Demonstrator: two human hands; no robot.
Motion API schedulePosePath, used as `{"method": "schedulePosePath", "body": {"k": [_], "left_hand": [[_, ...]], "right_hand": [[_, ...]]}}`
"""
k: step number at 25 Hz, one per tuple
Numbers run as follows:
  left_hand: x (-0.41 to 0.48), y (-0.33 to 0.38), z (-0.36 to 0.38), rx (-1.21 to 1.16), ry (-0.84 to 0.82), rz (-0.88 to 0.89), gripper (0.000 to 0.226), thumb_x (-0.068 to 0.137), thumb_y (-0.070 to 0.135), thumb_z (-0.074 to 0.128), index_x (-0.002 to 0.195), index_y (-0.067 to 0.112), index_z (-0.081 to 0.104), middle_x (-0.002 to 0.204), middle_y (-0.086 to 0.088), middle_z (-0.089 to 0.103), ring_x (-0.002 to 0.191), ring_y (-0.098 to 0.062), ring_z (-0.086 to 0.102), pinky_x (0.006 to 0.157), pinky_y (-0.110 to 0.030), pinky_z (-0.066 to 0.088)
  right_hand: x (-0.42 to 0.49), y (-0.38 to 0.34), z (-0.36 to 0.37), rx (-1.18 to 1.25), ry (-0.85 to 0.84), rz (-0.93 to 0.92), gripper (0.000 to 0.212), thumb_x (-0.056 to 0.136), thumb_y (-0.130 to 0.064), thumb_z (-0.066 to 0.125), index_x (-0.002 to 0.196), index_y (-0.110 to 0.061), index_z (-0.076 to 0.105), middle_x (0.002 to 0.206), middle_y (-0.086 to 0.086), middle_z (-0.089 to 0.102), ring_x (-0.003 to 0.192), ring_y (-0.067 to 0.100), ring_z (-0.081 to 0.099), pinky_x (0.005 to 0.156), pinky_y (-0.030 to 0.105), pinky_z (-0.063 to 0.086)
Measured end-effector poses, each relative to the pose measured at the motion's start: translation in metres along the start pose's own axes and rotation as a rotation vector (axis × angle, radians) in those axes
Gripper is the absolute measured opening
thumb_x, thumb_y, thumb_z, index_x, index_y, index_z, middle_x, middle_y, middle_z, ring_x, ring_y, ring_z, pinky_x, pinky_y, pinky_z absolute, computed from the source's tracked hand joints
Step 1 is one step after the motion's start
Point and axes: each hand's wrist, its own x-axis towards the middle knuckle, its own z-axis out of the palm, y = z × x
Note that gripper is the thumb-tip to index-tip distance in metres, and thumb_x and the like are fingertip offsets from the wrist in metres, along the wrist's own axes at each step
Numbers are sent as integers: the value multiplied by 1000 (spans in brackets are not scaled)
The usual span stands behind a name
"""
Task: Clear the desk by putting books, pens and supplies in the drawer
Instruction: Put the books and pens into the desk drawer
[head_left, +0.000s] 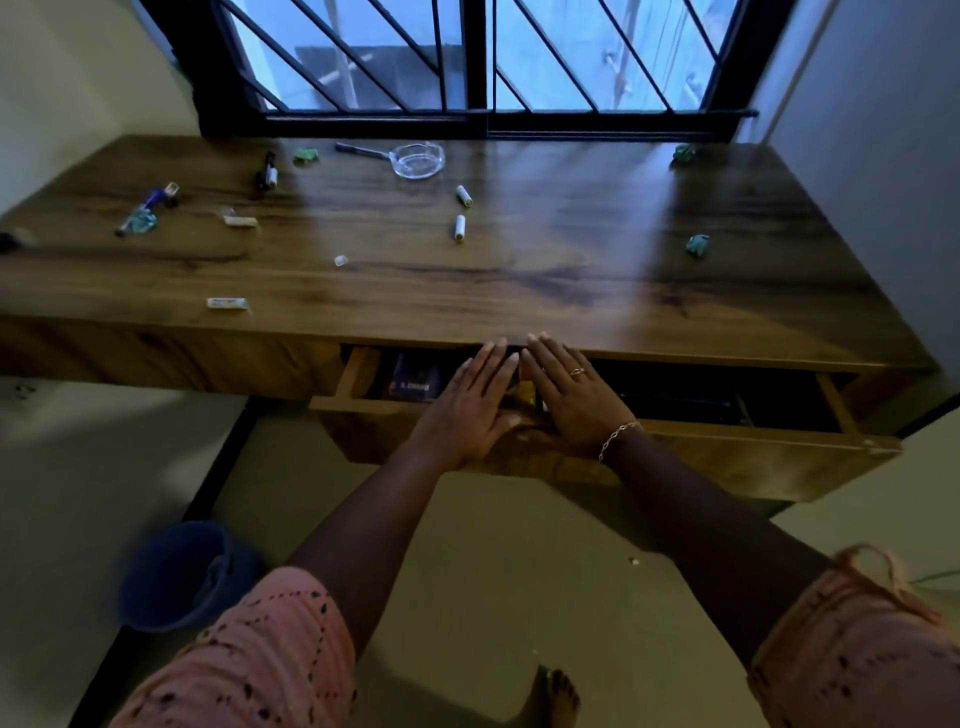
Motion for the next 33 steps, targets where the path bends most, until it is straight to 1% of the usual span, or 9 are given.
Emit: {"method": "schedulePosePath", "body": {"k": [5, 9, 14, 19, 23, 25, 27, 29, 33], "left_hand": [[44, -8, -11, -18, -62, -71, 82, 93, 51, 39, 149, 11, -6, 158, -11, -11, 146, -23, -12, 118, -39, -4], [61, -13, -16, 114, -127, -14, 89, 88, 47, 53, 149, 12, 0, 159, -7, -3, 146, -22, -3, 119, -40, 5], [77, 2, -20, 155, -53, -131, 63, 92, 26, 51, 145, 10, 20, 153, -11, 21, 139, -26, 24, 109, -43, 25], [89, 4, -3, 286, 130, -141, 38, 78, 28, 62, 113, 16, 56, 107, -3, 63, 92, -19, 61, 75, -34, 49], [88, 9, 8, 196, 97, -188, 34, 78, 24, 32, 109, 13, 42, 106, -5, 66, 92, -21, 62, 77, -33, 51], [89, 9, 6, 185, 74, -238, 42, 82, 23, 32, 120, 9, 40, 125, -13, 59, 112, -28, 58, 91, -40, 48], [89, 5, -6, 135, -60, -251, 57, 90, 23, 41, 142, 5, 24, 152, -18, 25, 141, -32, 25, 113, -47, 23], [88, -3, -20, 44, -233, -222, 77, 92, 28, 49, 149, 6, 1, 158, -11, -7, 146, -26, -5, 118, -45, 1], [83, -29, -48, -146, -288, -278, 90, 90, 42, 53, 149, 10, -6, 158, -9, -10, 146, -23, -9, 119, -40, 0]], "right_hand": [[31, 22, 5, 54, -28, 93, 104, 73, -74, 43, 146, -5, 17, 154, 19, 15, 143, 35, 16, 116, 45, 8], [50, 33, 8, 88, 4, 63, 100, 69, -64, 62, 144, -8, 27, 152, 21, 22, 141, 35, 20, 116, 44, 15], [70, 37, 9, 99, 27, 69, 87, 55, -54, 78, 119, 1, 54, 127, 27, 52, 125, 43, 46, 104, 53, 36], [79, 34, 16, 16, 119, 85, 71, 53, -37, 86, 109, 1, 63, 116, 26, 62, 109, 40, 60, 89, 51, 48], [81, 36, 18, 9, 136, 96, 70, 68, -43, 75, 121, -1, 57, 128, 24, 55, 120, 36, 54, 98, 48, 43], [81, 36, 10, 66, 55, 77, 74, 82, -46, 60, 137, -1, 39, 145, 24, 35, 136, 36, 34, 111, 47, 27], [85, 41, 3, 100, -55, 49, 79, 90, -48, 47, 147, -5, 13, 155, 19, 7, 145, 32, 7, 117, 43, 7], [94, 50, -9, 110, -205, 15, 88, 87, -51, 49, 148, -9, 0, 157, 13, -6, 145, 26, -5, 117, 40, 0], [119, 54, -37, 319, -334, 13, 68, 93, -43, 44, 148, -17, 12, 157, 8, 1, 145, 27, -2, 116, 42, 7]]}}
